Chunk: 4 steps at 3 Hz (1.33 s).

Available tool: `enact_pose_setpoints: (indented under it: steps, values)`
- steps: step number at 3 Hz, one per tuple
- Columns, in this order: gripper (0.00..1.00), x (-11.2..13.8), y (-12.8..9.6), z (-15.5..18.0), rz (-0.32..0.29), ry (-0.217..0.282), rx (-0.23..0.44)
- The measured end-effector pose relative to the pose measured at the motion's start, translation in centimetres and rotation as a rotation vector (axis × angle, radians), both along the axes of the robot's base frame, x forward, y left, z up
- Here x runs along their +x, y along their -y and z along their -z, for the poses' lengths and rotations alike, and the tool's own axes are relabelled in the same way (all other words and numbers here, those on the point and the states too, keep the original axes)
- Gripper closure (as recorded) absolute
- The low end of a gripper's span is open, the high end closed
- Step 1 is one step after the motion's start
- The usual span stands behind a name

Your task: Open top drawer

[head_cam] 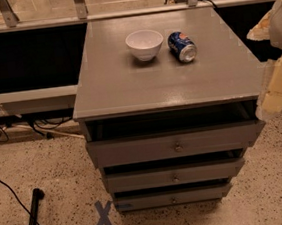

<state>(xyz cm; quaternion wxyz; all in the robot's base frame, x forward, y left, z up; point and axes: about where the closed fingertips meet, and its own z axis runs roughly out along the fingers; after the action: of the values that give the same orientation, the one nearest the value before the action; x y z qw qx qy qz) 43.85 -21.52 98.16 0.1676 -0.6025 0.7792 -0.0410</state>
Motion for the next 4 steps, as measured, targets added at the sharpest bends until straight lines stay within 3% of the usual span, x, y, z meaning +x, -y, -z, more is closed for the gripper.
enact_pose_setpoints:
  steps: [1, 2, 3, 4]
  values:
    - [0.0, 0.0, 0.0, 0.0, 0.0, 0.0, 0.0]
    - [0.0, 0.1, -0.9, 1.4, -0.032, 0.03, 0.076]
    - [0.0, -2.3, -3.4, 5.1, -0.097, 0.072, 0.21]
    - [0.0, -3.7, -3.0, 7.4, -0.066, 0.088, 0.276]
